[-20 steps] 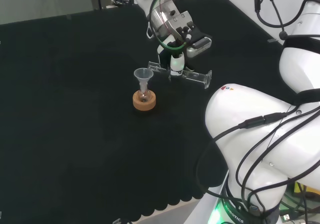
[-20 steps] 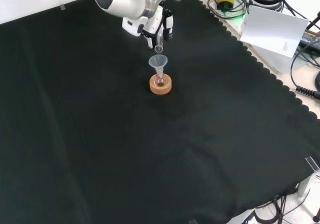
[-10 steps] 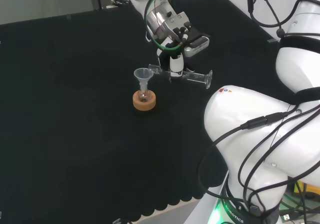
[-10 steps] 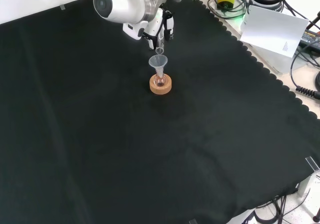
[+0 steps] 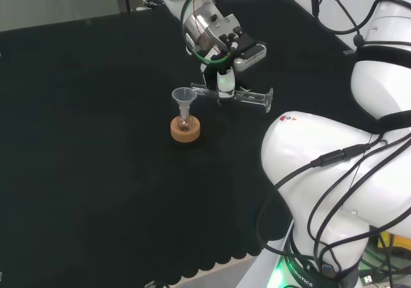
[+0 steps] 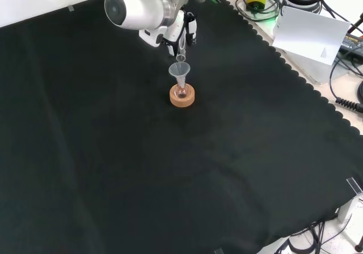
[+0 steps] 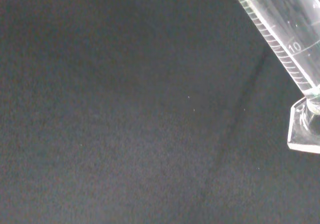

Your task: Pour the water from the graduated cylinder into the round-bottom flask.

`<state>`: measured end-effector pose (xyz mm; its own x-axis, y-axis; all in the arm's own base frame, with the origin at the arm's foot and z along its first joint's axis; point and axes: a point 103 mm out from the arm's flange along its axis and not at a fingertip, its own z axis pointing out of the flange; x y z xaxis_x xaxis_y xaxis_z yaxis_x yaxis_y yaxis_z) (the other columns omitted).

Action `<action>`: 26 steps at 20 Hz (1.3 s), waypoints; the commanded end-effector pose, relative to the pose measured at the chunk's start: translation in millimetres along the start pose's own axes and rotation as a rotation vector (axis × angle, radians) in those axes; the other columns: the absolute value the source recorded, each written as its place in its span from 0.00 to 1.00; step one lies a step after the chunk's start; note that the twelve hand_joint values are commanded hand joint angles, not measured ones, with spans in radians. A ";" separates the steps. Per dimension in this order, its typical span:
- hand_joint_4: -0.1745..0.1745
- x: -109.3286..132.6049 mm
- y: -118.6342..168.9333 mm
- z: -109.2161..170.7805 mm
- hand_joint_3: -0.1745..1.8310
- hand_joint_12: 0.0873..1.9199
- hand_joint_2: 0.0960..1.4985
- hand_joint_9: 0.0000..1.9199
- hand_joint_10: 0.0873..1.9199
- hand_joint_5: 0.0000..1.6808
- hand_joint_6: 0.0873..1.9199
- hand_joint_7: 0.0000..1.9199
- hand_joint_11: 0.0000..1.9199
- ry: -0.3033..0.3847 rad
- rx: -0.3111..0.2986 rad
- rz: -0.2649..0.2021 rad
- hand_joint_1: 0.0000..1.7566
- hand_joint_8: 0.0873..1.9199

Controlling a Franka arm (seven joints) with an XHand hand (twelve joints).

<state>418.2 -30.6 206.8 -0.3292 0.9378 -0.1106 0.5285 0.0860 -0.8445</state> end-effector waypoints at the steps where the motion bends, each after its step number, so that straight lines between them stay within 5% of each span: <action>1: 0.34 -0.3 -0.5 -0.8 0.09 0.32 0.72 0.80 0.00 0.60 0.48 0.68 0.73 -0.005 0.033 0.013 0.64 0.14; 26: 0.35 14.2 -4.3 -17.4 0.09 0.32 0.72 0.81 0.00 0.60 0.48 0.68 0.73 -0.037 0.098 0.028 0.64 0.13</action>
<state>426.2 -7.5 216.4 -0.3482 0.9251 -0.1514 0.4665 0.0309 -0.8840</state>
